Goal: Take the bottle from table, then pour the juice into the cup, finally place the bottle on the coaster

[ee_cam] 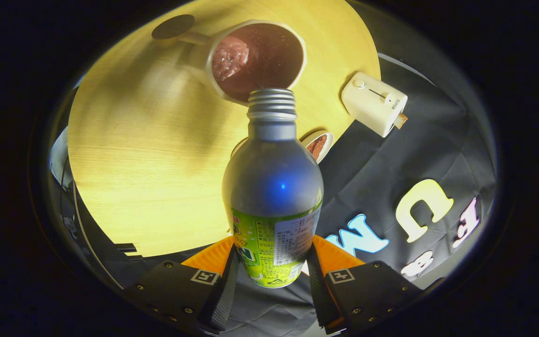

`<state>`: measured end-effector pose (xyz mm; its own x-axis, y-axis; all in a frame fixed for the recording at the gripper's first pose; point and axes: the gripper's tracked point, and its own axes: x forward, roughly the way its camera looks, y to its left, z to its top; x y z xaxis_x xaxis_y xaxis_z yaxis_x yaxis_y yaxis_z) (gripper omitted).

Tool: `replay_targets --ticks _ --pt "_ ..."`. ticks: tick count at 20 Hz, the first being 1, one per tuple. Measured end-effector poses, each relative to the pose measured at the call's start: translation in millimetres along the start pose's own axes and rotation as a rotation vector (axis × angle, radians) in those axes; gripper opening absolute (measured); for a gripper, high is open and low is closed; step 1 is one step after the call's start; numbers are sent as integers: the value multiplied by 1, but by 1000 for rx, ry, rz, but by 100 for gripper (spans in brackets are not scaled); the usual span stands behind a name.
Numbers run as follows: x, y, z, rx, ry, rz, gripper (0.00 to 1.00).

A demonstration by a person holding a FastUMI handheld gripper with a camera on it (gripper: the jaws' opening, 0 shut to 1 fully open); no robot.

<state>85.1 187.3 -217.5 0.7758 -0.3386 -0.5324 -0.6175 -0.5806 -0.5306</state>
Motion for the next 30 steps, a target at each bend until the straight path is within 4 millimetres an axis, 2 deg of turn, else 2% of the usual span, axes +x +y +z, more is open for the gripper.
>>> replay_targets --ticks 5,9,12,19,27,30 --pt "1 1 2 38 -29 -1 69" --pt "7 13 7 121 -79 19 69" --pt "9 31 10 196 -128 38 70" --pt "18 50 21 491 -282 104 70" --pt "27 85 31 791 -417 246 70" --pt "31 83 36 932 -475 277 70"
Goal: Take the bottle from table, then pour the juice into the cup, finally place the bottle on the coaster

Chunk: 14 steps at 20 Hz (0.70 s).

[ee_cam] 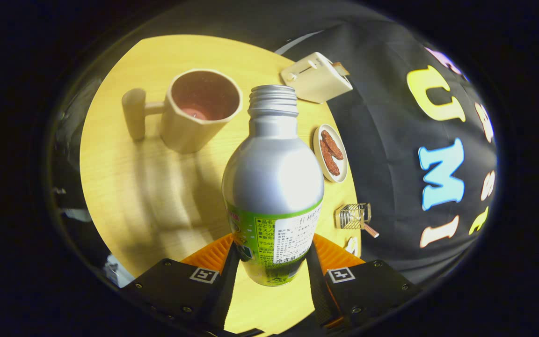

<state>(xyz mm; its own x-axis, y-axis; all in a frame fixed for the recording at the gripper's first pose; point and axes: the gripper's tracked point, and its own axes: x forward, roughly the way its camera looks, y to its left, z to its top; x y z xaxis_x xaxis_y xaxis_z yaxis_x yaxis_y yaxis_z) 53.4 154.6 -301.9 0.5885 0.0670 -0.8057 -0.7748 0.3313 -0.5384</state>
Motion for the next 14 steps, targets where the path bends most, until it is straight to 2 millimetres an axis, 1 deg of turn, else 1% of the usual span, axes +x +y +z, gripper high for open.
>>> replay_targets --ticks 3,6,9,11,14 --pt "6 3 10 149 -77 28 70" --pt "15 5 9 238 -97 70 70" --pt "22 0 14 338 -147 95 70" --pt "23 -6 20 406 -189 107 70" --pt "31 -17 30 484 -243 125 70"
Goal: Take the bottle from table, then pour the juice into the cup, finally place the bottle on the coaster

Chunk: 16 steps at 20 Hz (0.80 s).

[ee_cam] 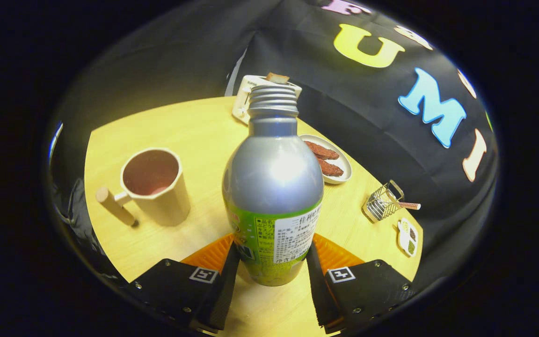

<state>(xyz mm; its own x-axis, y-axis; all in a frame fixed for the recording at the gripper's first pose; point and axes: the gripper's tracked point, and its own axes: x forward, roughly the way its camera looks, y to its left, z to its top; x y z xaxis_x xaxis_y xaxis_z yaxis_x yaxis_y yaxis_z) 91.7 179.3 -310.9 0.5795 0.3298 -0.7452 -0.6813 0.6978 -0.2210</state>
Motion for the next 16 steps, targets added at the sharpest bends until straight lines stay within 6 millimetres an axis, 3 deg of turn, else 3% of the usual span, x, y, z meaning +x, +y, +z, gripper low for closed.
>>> replay_targets --ticks 9,16 --pt "36 -21 35 136 -156 60 72" --pt "66 -31 41 139 -208 49 72"
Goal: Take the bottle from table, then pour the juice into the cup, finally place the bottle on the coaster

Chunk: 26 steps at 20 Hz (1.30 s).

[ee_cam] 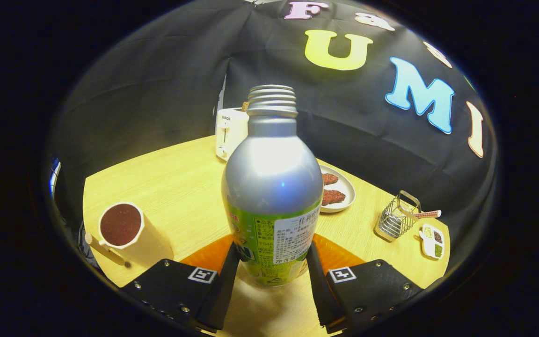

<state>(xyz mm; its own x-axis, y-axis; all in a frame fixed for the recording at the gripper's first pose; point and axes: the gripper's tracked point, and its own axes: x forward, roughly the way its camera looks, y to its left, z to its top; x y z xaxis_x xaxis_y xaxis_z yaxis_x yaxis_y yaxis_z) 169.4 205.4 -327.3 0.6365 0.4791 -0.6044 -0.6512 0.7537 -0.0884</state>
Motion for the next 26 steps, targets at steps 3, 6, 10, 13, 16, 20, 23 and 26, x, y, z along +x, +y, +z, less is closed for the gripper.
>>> replay_targets --ticks 3,6,10,13,16,20,23,26 --pt "12 -5 -1 30 -21 18 72" --pt "24 -11 -4 58 -24 22 73" --pt "36 -15 -10 95 -12 28 74" --pt "42 -19 -15 88 -5 20 74" --pt "47 -22 -16 102 -5 13 74" --pt "51 -24 -19 127 -11 17 74" --pt "50 -23 -20 141 -21 22 76" --pt "51 -23 -21 152 -22 25 77"
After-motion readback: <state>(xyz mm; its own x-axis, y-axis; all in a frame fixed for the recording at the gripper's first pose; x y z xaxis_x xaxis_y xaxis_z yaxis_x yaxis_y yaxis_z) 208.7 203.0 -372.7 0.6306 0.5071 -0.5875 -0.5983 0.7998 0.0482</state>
